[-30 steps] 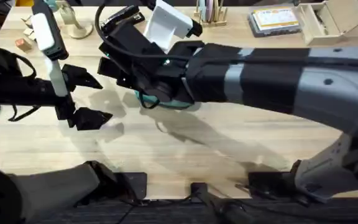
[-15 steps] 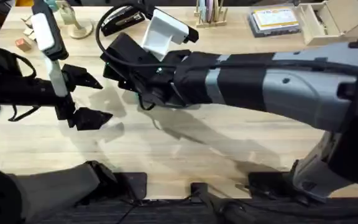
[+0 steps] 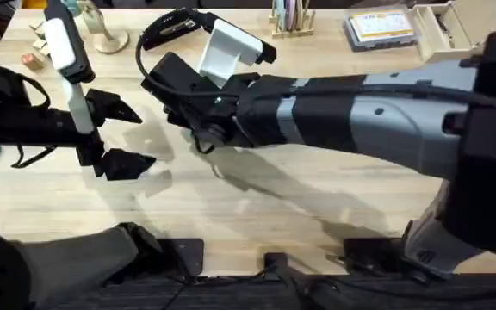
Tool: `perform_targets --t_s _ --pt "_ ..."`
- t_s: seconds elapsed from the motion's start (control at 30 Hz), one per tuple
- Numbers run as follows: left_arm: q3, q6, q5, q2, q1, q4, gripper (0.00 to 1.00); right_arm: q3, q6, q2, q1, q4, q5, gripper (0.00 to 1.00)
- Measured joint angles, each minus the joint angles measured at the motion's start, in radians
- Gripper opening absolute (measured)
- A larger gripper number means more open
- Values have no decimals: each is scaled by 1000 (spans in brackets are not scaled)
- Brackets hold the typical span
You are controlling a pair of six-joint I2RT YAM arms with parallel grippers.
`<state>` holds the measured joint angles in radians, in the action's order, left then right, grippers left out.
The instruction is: Unzip the bag, pick up the pens from the table one at a time and place them inside, then zip the bag closed.
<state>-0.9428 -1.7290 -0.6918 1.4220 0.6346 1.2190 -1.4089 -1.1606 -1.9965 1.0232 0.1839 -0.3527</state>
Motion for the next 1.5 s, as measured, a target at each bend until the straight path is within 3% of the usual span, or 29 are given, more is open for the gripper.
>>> perform_targets --t_s 0.23,0.7,1.1,1.5 --pt "0 0 0 0 0 0 993 0 -7 0 -12 13 -2 41" --pt "0 0 0 0 0 0 993 0 -6 10 -16 22 14 33" --pt "0 0 -3 0 0 -3 993 0 62 125 -23 53 74 33" --pt "0 -3 -142 0 0 -6 993 2 69 167 -32 66 144 33"
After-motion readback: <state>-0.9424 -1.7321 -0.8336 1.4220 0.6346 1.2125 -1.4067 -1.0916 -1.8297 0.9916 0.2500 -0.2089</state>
